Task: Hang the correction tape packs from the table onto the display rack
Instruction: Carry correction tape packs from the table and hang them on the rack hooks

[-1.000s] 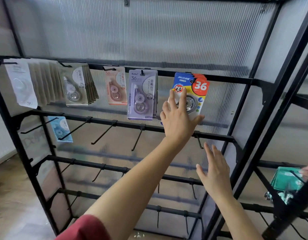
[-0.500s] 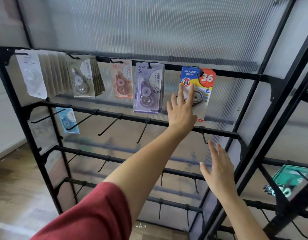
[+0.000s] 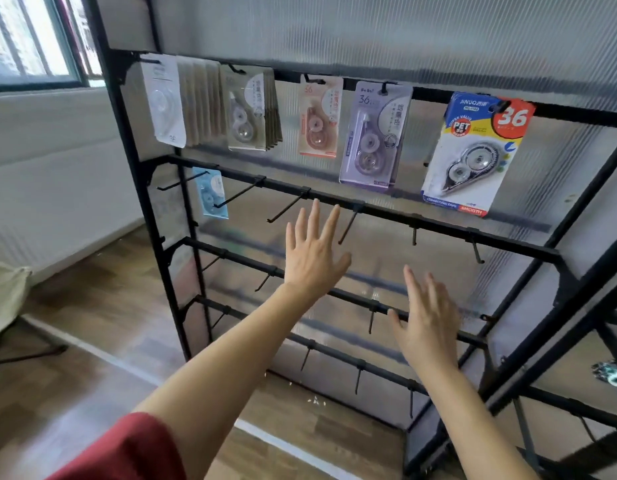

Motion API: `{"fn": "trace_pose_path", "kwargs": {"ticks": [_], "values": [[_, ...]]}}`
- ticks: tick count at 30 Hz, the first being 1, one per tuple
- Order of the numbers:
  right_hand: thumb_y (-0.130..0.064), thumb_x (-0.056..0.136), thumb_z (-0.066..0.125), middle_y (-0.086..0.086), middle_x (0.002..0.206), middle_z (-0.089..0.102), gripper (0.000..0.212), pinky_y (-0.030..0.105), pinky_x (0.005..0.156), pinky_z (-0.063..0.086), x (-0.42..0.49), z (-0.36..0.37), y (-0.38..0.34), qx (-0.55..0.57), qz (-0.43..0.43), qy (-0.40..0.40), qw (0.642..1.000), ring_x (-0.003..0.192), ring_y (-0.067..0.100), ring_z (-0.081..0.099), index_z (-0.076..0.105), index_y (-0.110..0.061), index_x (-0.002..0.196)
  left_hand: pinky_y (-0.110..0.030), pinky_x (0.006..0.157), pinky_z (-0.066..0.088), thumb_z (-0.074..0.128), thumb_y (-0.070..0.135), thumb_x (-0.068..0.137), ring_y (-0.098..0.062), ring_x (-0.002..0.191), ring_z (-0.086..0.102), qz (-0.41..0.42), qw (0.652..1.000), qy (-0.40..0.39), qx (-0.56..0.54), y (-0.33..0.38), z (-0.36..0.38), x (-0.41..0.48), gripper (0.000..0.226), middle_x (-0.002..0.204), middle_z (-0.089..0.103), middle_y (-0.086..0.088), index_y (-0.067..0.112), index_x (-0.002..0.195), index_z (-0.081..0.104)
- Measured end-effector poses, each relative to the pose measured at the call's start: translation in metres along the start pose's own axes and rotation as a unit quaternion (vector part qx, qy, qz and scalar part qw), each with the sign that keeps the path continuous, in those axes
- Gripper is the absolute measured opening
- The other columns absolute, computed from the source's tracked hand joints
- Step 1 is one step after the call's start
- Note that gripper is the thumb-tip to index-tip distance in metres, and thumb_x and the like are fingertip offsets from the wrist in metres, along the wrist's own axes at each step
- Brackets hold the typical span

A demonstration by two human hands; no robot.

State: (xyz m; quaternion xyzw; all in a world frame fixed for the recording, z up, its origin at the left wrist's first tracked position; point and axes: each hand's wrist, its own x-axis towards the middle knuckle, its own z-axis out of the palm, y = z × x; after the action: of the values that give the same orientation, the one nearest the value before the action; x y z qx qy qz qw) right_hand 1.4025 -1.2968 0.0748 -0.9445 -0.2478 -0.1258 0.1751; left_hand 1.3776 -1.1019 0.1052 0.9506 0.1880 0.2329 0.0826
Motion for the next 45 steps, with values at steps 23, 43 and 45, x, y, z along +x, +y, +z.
{"fn": "trace_pose_path", "kwargs": {"ticks": [23, 43, 45], "values": [[-0.032, 0.092, 0.053, 0.011, 0.159, 0.008, 0.074, 0.045, 0.115, 0.008, -0.243, 0.111, -0.369, 0.092, -0.282, -0.264, 0.918, 0.145, 0.031, 0.006, 0.009, -0.028, 0.152, -0.045, 0.116, 0.005, 0.05, 0.051, 0.091, -0.026, 0.147, 0.002, -0.409, 0.908, -0.068, 0.067, -0.335, -0.131, -0.432, 0.075, 0.161, -0.003, -0.005, 0.03, 0.152, 0.012], [-0.038, 0.094, 0.052, 0.012, 0.159, 0.0, 0.077, 0.047, 0.113, 0.018, -0.429, 0.188, -0.735, 0.106, -0.548, -0.417, 0.717, 0.143, 0.036, 0.008, 0.0, -0.03, 0.152, -0.049, 0.117, 0.004, 0.047, 0.048, 0.094, -0.026, 0.147, -0.003, -0.706, 0.699, 0.021, 0.112, -0.546, -0.292, -0.677, 0.072, 0.161, -0.004, -0.003, 0.031, 0.152, 0.008], [-0.04, 0.094, 0.052, 0.013, 0.159, 0.0, 0.078, 0.049, 0.113, 0.018, -0.437, 0.193, -0.777, 0.106, -0.561, -0.416, 0.707, 0.143, 0.037, 0.008, 0.001, -0.03, 0.152, -0.051, 0.117, 0.004, 0.047, 0.048, 0.094, -0.026, 0.147, -0.003, -0.72, 0.683, 0.038, 0.115, -0.574, -0.311, -0.686, 0.072, 0.161, -0.004, -0.003, 0.031, 0.152, 0.009]]}}
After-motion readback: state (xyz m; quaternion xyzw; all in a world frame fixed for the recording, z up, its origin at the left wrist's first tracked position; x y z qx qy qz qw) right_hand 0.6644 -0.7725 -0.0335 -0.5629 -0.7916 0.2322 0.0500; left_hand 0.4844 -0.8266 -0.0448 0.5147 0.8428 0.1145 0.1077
